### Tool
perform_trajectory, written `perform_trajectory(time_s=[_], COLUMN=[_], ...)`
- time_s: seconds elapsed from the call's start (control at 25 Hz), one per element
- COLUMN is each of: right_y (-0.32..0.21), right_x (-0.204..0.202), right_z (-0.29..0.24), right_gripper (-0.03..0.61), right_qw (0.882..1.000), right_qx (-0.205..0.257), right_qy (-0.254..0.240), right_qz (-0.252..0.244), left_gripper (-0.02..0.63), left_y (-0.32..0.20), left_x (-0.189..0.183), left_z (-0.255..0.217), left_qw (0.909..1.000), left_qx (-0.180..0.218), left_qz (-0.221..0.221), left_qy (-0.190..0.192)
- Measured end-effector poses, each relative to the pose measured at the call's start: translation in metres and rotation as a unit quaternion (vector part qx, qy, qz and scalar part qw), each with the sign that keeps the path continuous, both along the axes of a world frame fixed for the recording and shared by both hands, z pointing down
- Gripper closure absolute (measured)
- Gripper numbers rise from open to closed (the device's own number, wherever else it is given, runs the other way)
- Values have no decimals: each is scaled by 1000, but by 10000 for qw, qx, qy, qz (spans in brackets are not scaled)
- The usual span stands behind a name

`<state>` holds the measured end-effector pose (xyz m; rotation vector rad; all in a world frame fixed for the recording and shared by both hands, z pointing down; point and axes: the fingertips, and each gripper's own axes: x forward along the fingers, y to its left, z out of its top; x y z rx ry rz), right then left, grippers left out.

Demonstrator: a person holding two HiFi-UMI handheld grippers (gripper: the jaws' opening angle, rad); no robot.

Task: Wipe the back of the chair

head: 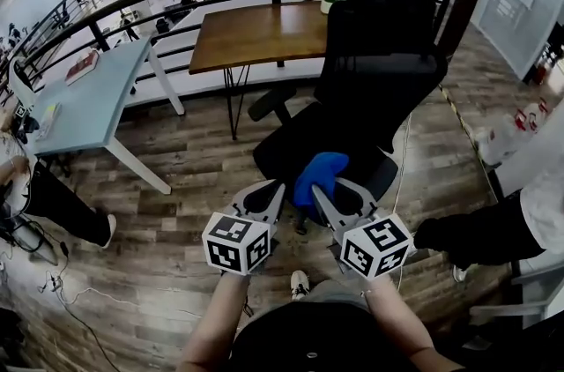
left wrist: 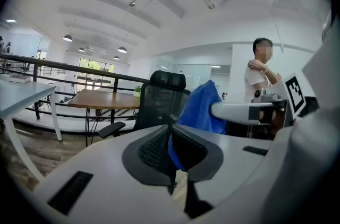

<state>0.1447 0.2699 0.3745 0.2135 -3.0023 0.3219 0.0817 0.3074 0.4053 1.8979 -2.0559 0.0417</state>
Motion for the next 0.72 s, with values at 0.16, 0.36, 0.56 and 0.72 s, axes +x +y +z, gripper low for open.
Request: perform_trajectory(time_s=[0.16,0.36,0.56,0.72], right_y=[-36,-67,-99,-125], right_x=[-16,-27,-37,-59], right_z=[0,7,18,22], right_gripper=[488,488,488,488], right_qw=[10000,9996,9983,9969], right_qx=[10,-12,-74,-42], right_qy=[-25,24,95,171], right_qz=[93,271,566,761], left_gripper=[581,581,581,581], left_y=[-37,-72,-111,-144], left_x=[-22,-41,-57,-80], left_z=[1,6,15,18], left_qw=[10000,9998,9988,9972], left_qx=[12,-22,-92,-110], left_qz=[15,172,460,718], left_qy=[57,86,139,165])
